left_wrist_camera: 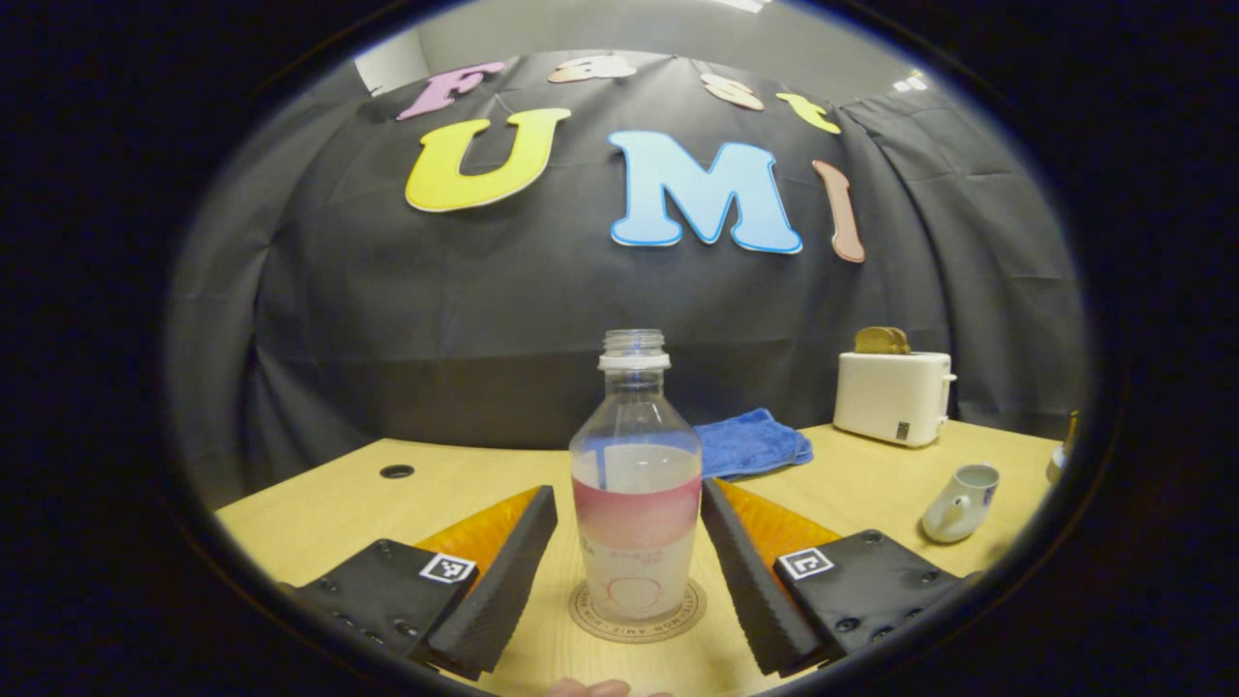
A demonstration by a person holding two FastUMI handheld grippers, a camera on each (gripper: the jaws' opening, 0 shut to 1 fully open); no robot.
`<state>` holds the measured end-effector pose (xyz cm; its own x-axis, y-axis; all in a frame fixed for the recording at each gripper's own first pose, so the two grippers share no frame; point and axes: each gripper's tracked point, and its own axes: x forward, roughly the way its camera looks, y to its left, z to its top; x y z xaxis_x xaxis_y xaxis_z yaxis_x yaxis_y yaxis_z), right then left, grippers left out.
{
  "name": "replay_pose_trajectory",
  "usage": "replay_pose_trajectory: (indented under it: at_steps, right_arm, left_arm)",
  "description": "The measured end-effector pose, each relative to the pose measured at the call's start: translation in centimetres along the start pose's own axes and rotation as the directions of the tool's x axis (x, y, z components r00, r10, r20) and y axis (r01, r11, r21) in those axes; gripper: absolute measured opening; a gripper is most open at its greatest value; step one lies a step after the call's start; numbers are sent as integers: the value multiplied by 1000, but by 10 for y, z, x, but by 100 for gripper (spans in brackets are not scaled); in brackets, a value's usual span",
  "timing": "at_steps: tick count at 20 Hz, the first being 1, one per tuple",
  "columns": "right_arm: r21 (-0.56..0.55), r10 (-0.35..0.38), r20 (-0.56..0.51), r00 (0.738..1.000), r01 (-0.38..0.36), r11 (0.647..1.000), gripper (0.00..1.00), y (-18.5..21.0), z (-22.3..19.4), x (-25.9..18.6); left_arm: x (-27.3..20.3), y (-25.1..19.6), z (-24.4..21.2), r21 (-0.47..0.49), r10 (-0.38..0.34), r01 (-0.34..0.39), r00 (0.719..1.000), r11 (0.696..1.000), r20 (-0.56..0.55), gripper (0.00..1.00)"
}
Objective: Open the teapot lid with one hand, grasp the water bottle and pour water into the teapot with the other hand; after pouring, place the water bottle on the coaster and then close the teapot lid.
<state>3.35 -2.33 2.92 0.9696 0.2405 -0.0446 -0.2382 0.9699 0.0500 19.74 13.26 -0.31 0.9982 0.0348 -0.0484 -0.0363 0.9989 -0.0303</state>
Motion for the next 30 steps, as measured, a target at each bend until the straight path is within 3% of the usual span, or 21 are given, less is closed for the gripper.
replay_pose_trajectory:
  at_steps: [5,8,13,19,26,29,30]
  right_arm:
    - [3,-39,76,996,39,999,2,-10,25,33]
    - [0,-70,94,993,71,997,2,-19,28,72]
    - [12,-118,-2,993,118,993,2,-33,-5,117]
    - [3,-123,-29,992,123,992,2,-34,-13,120]
    - [19,-120,-53,991,122,992,2,-32,-21,119]
    - [30,-130,-66,989,132,991,2,-32,-25,119]
    - [28,-138,-62,988,140,990,10,-34,-22,118]
  left_arm:
    - [-33,-2,1,12,23,-23,1000,1000,-8,100]
    - [-59,-5,8,-31,15,-15,1000,999,-4,100]
    - [-99,-11,22,-95,-3,4,1000,995,16,100]
    - [-124,-36,53,-36,-54,58,993,998,103,100]
    - [-125,-43,42,-14,-60,62,994,998,86,100]
    - [-123,-40,31,-55,-60,64,996,996,67,100]
    - [-124,-40,30,-65,-60,64,996,996,65,100]
